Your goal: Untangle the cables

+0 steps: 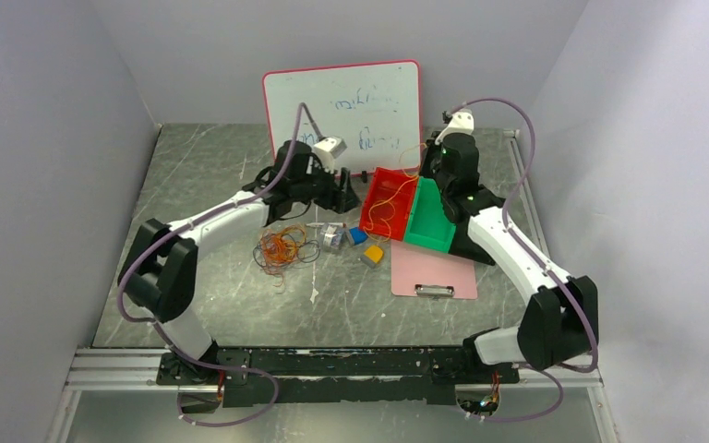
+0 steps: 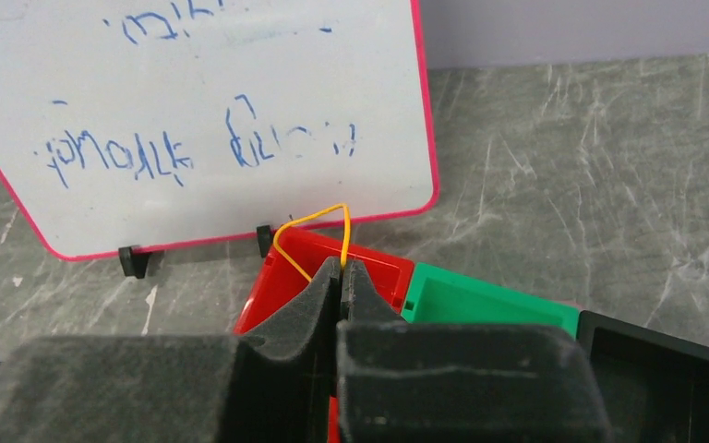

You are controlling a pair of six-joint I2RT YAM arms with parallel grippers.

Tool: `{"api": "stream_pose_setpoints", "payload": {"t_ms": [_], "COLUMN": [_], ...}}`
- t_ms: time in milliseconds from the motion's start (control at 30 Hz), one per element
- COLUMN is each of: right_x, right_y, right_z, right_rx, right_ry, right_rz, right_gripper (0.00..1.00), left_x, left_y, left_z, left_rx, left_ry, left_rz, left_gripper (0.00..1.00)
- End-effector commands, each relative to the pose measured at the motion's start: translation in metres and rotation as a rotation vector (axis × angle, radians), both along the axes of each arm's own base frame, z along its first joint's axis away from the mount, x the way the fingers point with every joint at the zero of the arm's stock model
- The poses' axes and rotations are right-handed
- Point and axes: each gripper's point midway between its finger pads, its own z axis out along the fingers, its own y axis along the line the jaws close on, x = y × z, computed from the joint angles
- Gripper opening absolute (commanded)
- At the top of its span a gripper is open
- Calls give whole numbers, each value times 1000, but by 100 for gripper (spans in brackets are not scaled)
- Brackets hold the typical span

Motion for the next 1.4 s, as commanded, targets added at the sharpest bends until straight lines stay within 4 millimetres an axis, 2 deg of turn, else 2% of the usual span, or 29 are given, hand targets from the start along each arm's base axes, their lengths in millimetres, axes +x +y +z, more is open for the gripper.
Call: {"api": "stream_pose_setpoints", "payload": {"t_ms": [0, 167, 267, 467, 567, 633, 700, 867, 1067, 1233, 1367], "right_x": [16, 32, 42, 60, 65, 70, 75, 85, 91, 87, 79], "right_y": [0, 4, 6, -6, -9, -11, -12, -1, 7, 9, 11], "right_z": [9, 25, 48, 110, 128, 130, 125, 95, 46, 6, -18], "right_rx": [17, 33, 33, 56, 62, 57, 54, 44, 20, 9, 5], "right_ry": [-32, -68, -116, -234, -267, -271, -261, -212, -126, -44, 9], "right_rz": [-5, 7, 9, -11, -10, -15, -17, 30, 73, 94, 109], "right_gripper": [0, 0, 0, 0, 0, 0, 0, 0, 0, 0, 0], "left_x": [10, 14, 17, 19, 18, 18, 18, 19, 21, 26, 26], "left_y": [49, 70, 75, 78, 77, 77, 77, 82, 90, 101, 105], "left_z": [-14, -6, 0, 3, 0, -1, -1, 1, 6, 7, 4], "left_rx": [41, 51, 68, 75, 71, 72, 76, 97, 133, 160, 168], "left_ry": [61, 44, 29, 16, 25, 28, 30, 23, -2, -32, -32], "left_rz": [154, 210, 221, 228, 222, 221, 221, 237, 259, 312, 324], "left_gripper": [73, 73, 73, 72, 72, 71, 71, 71, 71, 71, 70]}}
